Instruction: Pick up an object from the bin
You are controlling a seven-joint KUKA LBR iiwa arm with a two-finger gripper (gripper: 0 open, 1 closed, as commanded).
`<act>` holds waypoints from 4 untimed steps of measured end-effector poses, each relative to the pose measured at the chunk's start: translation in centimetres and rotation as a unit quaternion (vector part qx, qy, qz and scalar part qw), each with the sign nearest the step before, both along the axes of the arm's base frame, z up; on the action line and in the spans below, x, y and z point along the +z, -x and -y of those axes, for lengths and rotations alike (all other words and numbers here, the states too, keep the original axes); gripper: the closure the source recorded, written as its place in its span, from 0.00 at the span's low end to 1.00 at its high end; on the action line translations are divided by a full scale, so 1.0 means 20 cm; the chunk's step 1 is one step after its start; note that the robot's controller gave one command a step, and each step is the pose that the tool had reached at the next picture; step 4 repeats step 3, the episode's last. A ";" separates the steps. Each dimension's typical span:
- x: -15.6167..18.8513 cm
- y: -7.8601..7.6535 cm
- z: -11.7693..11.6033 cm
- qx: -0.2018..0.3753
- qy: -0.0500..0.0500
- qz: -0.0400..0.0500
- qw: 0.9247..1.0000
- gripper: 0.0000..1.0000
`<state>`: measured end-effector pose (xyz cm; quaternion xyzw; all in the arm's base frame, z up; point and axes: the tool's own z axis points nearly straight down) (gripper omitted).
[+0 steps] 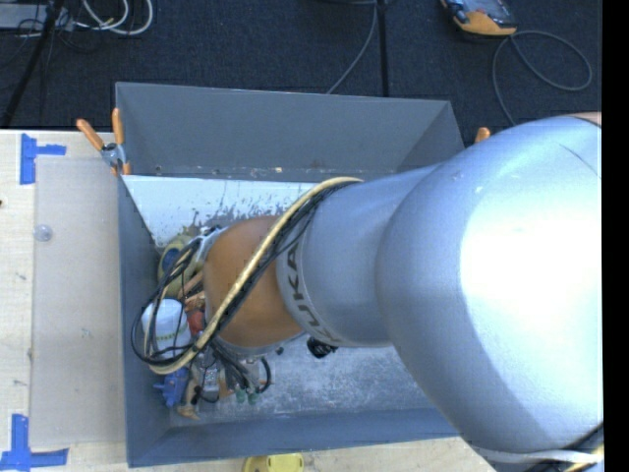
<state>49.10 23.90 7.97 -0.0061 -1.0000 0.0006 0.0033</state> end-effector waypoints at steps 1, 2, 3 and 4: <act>0.22 0.01 0.02 0.015 0.003 -0.004 1.000 1.00; 0.52 -0.01 0.01 0.016 0.001 -0.002 1.000 1.00; 0.83 0.00 0.02 0.026 0.003 -0.005 1.000 1.00; 0.83 0.00 0.02 0.026 0.003 -0.005 1.000 1.00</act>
Offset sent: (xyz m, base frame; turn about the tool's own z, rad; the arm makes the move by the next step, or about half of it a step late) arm 0.0059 0.0004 0.1774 -0.0203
